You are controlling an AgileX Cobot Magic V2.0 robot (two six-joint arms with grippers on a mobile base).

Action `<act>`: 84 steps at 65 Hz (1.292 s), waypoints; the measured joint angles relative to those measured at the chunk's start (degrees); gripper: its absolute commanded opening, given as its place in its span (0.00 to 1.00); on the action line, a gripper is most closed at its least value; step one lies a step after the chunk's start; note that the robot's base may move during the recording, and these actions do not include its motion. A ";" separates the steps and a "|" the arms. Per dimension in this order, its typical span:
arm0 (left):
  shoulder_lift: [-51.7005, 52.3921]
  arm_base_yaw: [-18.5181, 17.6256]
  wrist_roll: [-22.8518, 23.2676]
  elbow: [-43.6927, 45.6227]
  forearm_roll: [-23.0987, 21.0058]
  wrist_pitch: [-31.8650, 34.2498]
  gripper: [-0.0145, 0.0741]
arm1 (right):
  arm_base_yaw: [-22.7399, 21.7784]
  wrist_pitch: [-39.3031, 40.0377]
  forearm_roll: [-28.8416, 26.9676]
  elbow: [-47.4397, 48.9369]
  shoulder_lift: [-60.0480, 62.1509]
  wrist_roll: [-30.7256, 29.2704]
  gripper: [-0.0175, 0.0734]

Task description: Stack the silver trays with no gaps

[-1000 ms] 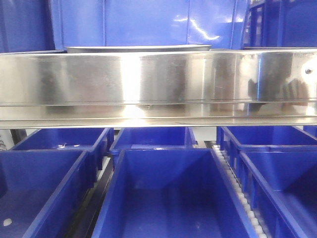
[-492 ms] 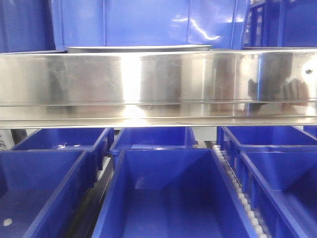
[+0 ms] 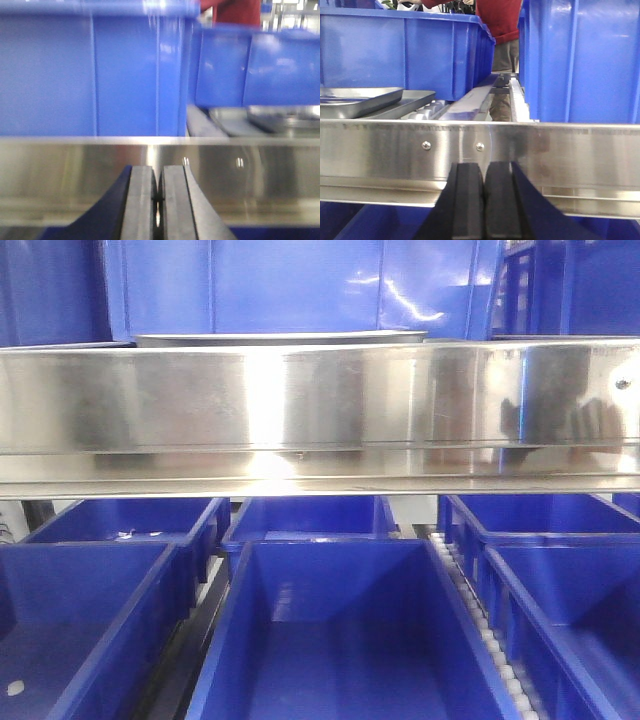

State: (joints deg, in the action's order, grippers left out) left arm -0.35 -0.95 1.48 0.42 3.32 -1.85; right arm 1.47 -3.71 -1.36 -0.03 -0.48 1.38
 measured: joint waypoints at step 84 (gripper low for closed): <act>0.10 -2.32 -3.89 -0.49 -0.21 -0.94 0.17 | 0.00 0.00 0.00 0.00 0.00 0.00 0.11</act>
State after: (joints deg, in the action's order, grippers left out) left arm -0.25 -3.27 -2.41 -0.07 3.11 -2.79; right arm 1.47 -3.71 -1.36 -0.03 -0.48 1.38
